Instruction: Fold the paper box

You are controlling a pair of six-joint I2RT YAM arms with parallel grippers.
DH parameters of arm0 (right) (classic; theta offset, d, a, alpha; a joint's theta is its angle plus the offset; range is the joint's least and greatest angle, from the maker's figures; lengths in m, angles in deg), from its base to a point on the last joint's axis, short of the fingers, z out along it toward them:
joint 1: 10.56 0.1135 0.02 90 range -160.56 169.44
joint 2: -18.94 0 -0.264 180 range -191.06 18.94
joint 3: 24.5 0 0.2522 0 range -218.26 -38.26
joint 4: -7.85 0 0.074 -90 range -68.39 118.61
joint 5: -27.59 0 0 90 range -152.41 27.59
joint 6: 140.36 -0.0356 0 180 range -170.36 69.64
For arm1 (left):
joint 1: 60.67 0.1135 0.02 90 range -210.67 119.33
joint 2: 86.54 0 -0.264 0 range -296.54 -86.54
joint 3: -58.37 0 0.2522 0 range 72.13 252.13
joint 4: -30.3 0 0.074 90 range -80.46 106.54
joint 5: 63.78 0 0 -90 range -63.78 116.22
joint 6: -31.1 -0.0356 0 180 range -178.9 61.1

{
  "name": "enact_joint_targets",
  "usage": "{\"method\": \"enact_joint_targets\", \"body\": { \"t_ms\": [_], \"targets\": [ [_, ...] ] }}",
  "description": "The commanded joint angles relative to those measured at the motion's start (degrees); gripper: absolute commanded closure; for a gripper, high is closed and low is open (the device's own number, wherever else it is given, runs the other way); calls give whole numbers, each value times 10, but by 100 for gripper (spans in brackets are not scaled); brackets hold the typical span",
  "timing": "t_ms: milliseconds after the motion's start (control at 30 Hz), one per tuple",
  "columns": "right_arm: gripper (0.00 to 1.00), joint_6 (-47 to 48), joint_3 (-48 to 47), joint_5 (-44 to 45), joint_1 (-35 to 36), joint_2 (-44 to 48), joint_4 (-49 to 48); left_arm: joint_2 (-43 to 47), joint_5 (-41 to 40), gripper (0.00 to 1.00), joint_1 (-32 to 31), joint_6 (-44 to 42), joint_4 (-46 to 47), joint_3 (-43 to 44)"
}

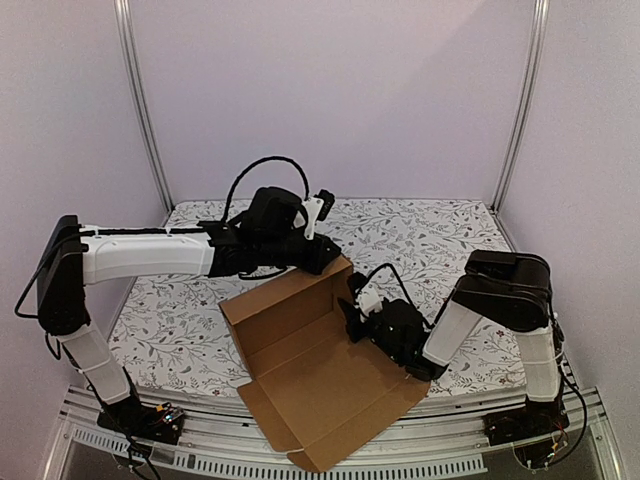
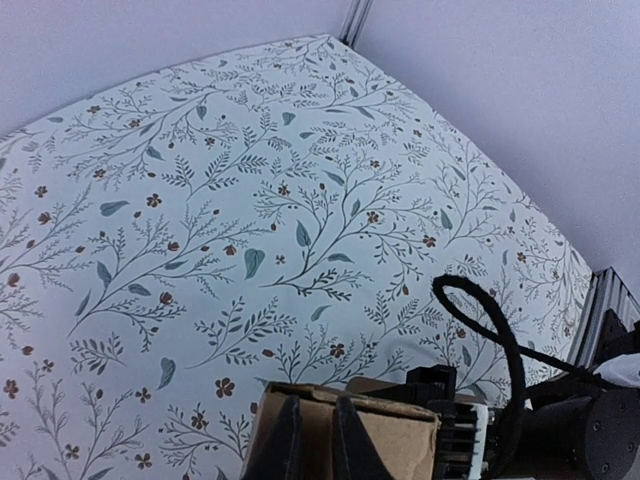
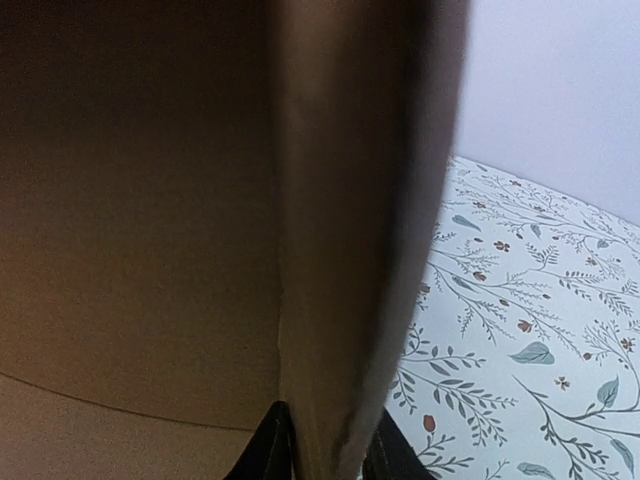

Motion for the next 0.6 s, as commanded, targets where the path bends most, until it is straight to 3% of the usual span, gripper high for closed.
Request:
{"method": "enact_joint_targets", "body": {
  "t_ms": [0,67,367,567],
  "targets": [
    [86,-17,-8,19,1,-26,-45,-11,0,89,-11,7,-53,6],
    [100,-14,-16,18,1,-32,-44,-13,-2,89,-14,9,-56,8],
    [100,-8,-24,25,0,-48,-51,-18,-4,89,-26,17,-70,20],
    [85,9,-26,31,0,-26,-51,-21,-4,89,-32,17,-79,25]
  ]
}}
